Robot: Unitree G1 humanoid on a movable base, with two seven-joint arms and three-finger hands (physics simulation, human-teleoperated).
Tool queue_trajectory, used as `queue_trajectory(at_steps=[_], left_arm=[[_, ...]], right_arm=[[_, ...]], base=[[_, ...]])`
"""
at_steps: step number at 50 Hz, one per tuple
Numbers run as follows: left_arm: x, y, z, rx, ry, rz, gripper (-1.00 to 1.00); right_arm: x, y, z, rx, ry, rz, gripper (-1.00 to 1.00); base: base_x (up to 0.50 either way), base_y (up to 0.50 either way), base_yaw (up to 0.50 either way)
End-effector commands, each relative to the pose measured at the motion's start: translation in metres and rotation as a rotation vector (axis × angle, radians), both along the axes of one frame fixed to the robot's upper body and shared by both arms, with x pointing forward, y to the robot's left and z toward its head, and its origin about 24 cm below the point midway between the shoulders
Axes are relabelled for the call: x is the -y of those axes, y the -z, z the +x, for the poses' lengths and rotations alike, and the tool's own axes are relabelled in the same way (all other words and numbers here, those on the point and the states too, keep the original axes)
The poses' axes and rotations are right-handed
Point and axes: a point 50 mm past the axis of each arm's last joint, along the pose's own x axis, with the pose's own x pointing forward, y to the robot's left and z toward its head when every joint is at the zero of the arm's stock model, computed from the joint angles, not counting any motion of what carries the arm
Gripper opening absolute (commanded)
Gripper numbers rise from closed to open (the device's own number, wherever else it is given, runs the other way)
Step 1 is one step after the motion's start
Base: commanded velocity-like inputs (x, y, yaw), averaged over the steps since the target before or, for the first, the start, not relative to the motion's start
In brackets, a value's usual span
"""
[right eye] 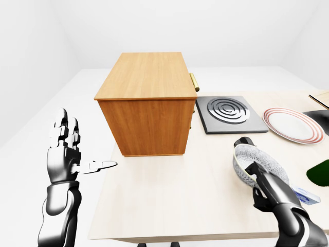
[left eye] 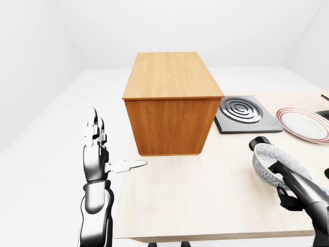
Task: Put the bowl on the top of the cabinet.
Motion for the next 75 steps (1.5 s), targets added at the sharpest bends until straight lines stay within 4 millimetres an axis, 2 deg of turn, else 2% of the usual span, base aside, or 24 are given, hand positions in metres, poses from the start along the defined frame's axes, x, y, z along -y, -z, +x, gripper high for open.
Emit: queue_trajectory(at_steps=[1,2,4,5,6,11,13,16,18,19,21,24,25,27,31,35,39,45,52,56,57,59,62,75], left_arm=[[0.000,0.000,0.000,0.000,-0.003,0.000,1.00],[0.000,0.000,0.001,0.000,-0.004,0.000,1.00],[0.000,0.000,0.001,0.000,-0.004,0.000,1.00],[0.000,0.000,0.001,0.001,-0.005,0.000,1.00],[-0.001,0.000,0.001,0.002,-0.007,0.000,1.00],[0.000,-0.001,0.001,0.005,-0.006,0.000,1.00],[0.000,-0.001,0.001,0.006,-0.006,0.000,1.00],[0.000,-0.002,0.001,0.008,-0.002,0.000,1.00],[0.000,-0.002,0.001,0.008,-0.002,0.001,1.00],[0.001,-0.001,0.001,0.005,0.000,0.001,1.00],[0.001,-0.001,0.001,0.004,0.001,0.001,1.00],[0.001,-0.001,0.001,0.004,0.001,0.001,1.00],[0.000,0.000,0.002,-0.001,0.000,0.002,1.00],[0.000,0.000,0.002,-0.001,0.002,0.002,1.00],[0.000,0.001,0.003,-0.005,0.004,0.001,1.00],[0.000,0.003,0.003,-0.016,0.005,0.001,1.00],[-0.001,0.005,0.005,-0.022,0.004,0.001,1.00],[0.000,0.005,0.006,-0.024,0.011,0.001,1.00],[0.000,0.003,0.004,-0.017,0.024,0.000,1.00],[0.001,0.004,0.004,-0.019,0.029,0.000,1.00],[0.002,0.003,0.004,-0.016,0.032,0.001,1.00],[0.002,0.003,0.004,-0.017,0.033,0.000,1.00],[0.002,0.004,0.005,-0.021,0.035,0.000,1.00],[0.002,0.005,0.006,-0.023,0.037,0.000,1.00]], right_arm=[[0.000,-0.096,0.018,0.286,-0.101,-0.150,-1.00],[-0.001,-0.115,0.022,0.349,-0.124,-0.196,-1.00],[-0.001,-0.125,0.023,0.377,-0.136,-0.220,-1.00],[-0.003,-0.148,0.028,0.441,-0.165,-0.276,-1.00],[-0.004,-0.159,0.031,0.471,-0.181,-0.307,-1.00],[-0.005,-0.200,0.044,0.551,-0.212,-0.381,-1.00],[-0.004,-0.205,0.046,0.555,-0.213,-0.382,-1.00],[-0.002,-0.230,0.064,0.568,-0.215,-0.394,-1.00],[-0.001,-0.235,0.070,0.562,-0.214,-0.386,-1.00],[0.001,-0.244,0.090,0.522,-0.232,-0.399,-1.00],[0.004,-0.249,0.109,0.477,-0.237,-0.386,-1.00],[0.004,-0.249,0.110,0.475,-0.238,-0.386,-1.00],[0.006,-0.258,0.149,0.380,-0.252,-0.364,-1.00],[0.018,-0.262,0.170,0.296,-0.181,-0.324,-1.00],[0.018,-0.286,0.198,0.319,-0.053,-0.349,-1.00],[0.004,-0.302,0.208,0.367,-0.029,-0.436,-1.00],[-0.014,-0.313,0.215,0.394,-0.044,-0.551,-1.00],[-0.045,-0.329,0.223,0.460,-0.099,-0.594,-1.00],[-0.071,-0.335,0.230,0.460,-0.156,-0.633,-1.00],[-0.086,-0.335,0.235,0.469,-0.188,-0.653,-1.00],[-0.102,-0.332,0.240,0.465,-0.231,-0.664,-1.00],[-0.119,-0.330,0.244,0.483,-0.274,-0.641,-1.00],[-0.134,-0.327,0.248,0.492,-0.314,-0.628,-1.00],[-0.185,-0.322,0.253,0.521,-0.442,-0.591,-1.00]], base=[[0.00,0.00,0.00],[0.00,0.00,0.00],[0.00,0.00,0.00],[0.00,0.00,0.00],[0.00,0.00,0.00],[0.00,0.00,0.00],[0.00,0.00,0.00],[0.00,0.00,0.00],[0.00,0.00,0.00],[0.00,0.00,0.00],[0.00,0.00,0.00],[0.00,0.00,0.00],[0.00,0.00,0.00],[0.00,0.00,0.00],[0.00,0.00,0.00],[0.00,0.00,0.00],[0.00,0.00,0.00],[0.00,0.00,0.00],[0.00,0.00,0.00],[0.00,0.00,0.00],[0.00,0.00,0.00],[0.00,0.00,0.00],[0.00,0.00,0.00],[0.00,0.00,0.00]])
